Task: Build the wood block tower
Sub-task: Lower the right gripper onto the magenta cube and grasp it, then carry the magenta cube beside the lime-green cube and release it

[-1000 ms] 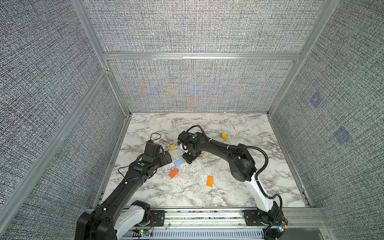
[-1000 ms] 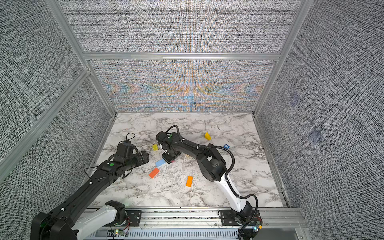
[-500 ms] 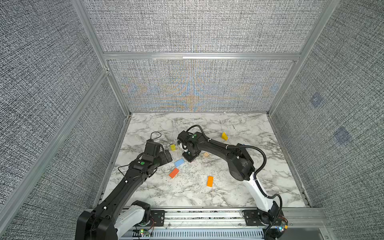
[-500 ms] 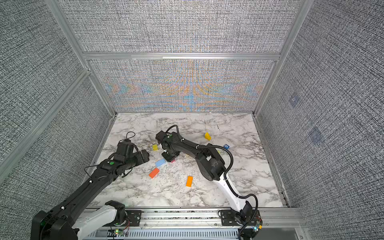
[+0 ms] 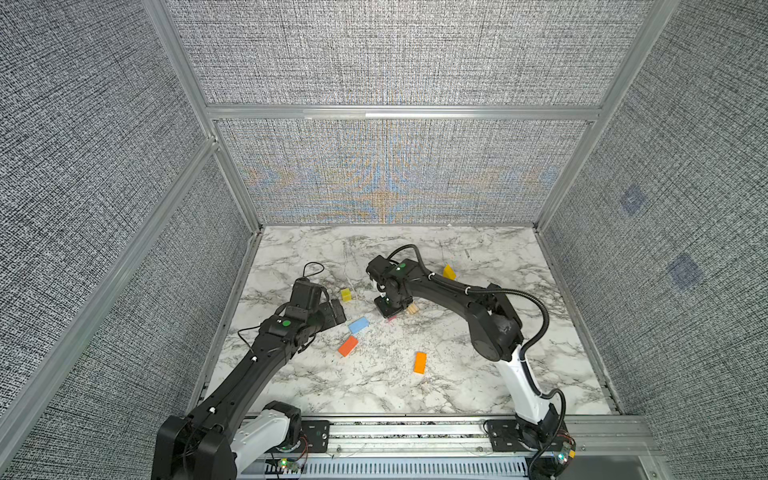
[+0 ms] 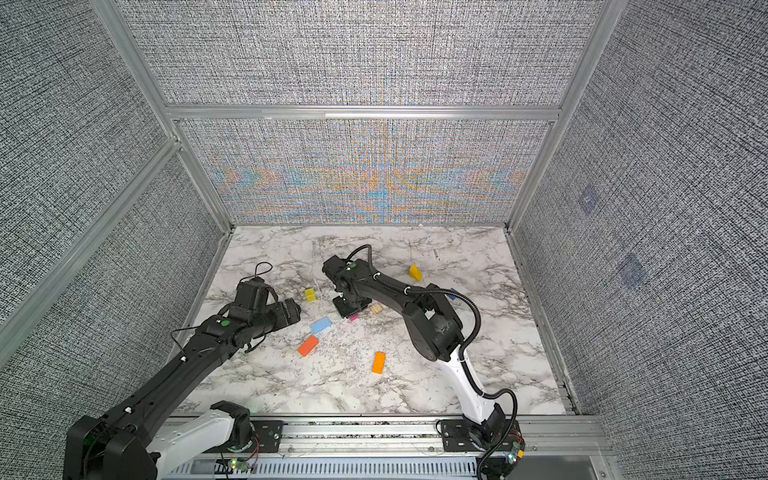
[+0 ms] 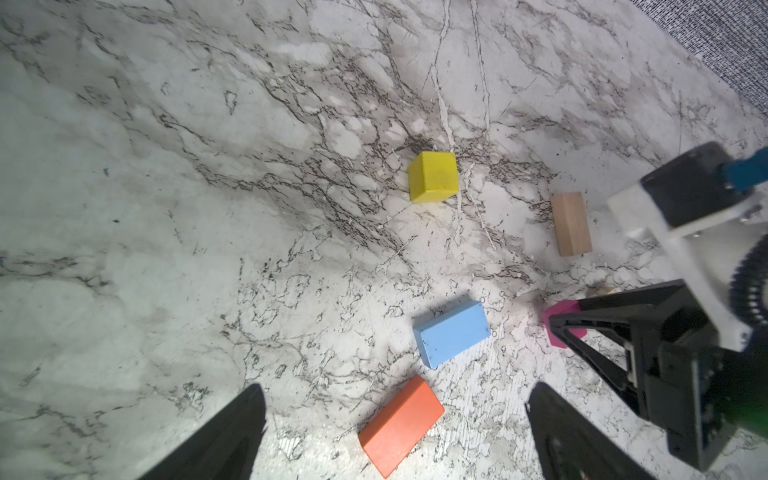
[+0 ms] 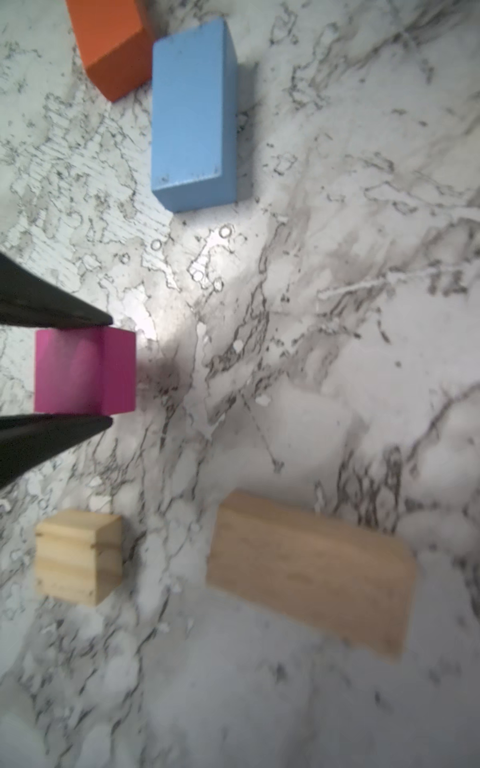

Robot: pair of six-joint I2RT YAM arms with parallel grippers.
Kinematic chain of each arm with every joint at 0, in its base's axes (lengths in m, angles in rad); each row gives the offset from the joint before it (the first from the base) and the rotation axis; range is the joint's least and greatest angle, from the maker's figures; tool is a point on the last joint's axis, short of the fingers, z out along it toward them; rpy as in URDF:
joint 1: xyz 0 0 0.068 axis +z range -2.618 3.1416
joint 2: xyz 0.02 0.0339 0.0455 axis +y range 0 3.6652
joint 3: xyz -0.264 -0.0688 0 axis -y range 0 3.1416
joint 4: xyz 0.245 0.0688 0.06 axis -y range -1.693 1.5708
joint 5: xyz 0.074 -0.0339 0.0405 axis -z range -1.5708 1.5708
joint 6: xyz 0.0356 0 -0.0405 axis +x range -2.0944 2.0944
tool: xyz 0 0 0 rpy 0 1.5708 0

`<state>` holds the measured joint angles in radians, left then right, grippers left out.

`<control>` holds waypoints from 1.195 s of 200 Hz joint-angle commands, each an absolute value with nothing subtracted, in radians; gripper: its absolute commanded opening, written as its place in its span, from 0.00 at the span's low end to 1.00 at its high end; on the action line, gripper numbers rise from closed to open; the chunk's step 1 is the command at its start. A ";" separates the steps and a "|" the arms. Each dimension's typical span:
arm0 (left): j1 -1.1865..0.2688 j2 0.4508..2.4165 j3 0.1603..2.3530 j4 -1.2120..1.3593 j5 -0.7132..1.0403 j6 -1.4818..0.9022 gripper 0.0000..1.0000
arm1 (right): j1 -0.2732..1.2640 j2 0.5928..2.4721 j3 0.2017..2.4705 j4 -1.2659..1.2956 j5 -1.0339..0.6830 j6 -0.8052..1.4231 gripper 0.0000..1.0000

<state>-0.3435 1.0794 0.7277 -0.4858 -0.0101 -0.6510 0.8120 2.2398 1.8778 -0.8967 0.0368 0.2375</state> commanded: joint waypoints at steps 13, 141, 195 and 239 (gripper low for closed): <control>-0.342 1.102 0.755 -0.488 0.015 -0.634 0.99 | 0.806 2.194 1.817 -0.874 0.056 0.301 0.23; -0.387 1.232 0.801 -0.424 0.062 -0.630 0.99 | 0.587 1.943 1.473 -0.793 0.039 0.279 0.23; -0.418 1.310 0.854 -0.420 0.052 -0.630 0.99 | 0.516 1.908 1.360 -0.728 0.035 0.288 0.24; -0.438 1.330 0.868 -0.423 0.048 -0.634 0.99 | 0.487 1.951 1.357 -0.716 0.052 0.290 0.24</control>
<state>-0.4309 1.3258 0.8627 -0.4347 0.0551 -0.6388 0.4976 1.9396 1.3575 -0.7280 0.0402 0.2878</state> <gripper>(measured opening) 0.988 0.306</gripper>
